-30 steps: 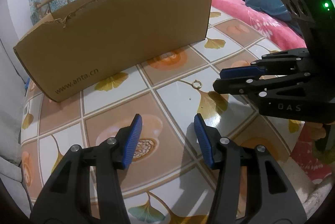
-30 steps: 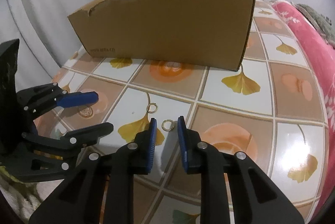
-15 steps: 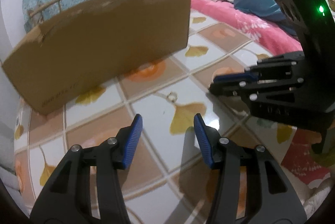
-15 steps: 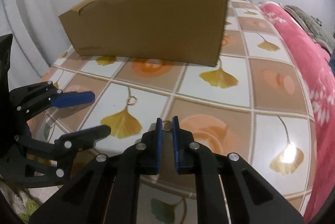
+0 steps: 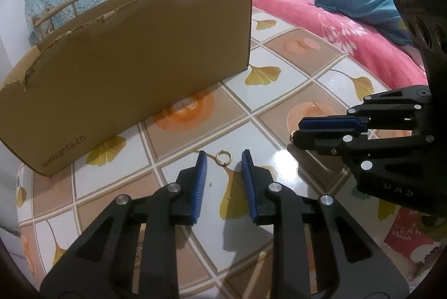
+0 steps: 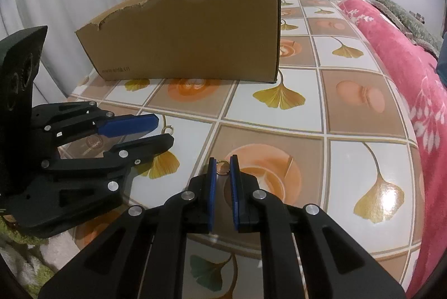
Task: Organize jewelry
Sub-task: 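Close the right gripper on a gold ring while the left gripper closes on the other ring, then carry both gold rings over into the cardboard box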
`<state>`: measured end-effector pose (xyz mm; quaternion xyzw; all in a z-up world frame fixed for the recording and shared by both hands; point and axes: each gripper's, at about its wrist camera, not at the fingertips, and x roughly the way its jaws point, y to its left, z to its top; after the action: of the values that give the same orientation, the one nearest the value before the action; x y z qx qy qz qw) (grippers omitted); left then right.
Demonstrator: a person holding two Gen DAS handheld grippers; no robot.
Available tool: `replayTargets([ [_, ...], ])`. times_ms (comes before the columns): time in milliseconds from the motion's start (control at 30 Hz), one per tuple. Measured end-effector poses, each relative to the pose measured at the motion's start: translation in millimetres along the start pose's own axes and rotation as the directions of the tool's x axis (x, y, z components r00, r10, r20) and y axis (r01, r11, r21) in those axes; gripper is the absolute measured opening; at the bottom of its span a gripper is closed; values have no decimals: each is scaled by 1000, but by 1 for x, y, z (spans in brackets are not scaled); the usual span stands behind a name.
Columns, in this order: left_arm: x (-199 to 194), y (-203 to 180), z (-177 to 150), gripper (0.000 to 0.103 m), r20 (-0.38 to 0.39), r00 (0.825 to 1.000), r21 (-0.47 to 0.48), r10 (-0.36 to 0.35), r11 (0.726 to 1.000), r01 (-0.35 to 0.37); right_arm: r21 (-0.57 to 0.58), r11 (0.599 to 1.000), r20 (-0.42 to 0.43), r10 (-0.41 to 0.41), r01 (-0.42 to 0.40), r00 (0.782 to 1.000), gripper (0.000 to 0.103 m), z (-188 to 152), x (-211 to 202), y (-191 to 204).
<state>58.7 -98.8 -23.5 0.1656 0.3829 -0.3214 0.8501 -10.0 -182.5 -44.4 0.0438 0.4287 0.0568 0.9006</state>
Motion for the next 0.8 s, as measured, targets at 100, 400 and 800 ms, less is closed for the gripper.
replayTargets([
  [100, 1, 0, 1, 23, -1, 1000, -5, -4, 1000, 4, 2, 1000, 2, 3, -3, 1000, 10, 0, 0, 0],
  [400, 4, -2, 3, 10, 2, 1000, -12, -5, 1000, 5, 12, 1000, 8, 10, -10, 1000, 10, -1, 0, 0],
  [800, -2, -1, 1, 9, 24, 1000, -4, -6, 1000, 6, 13, 1000, 7, 6, -6, 1000, 10, -1, -1, 0],
])
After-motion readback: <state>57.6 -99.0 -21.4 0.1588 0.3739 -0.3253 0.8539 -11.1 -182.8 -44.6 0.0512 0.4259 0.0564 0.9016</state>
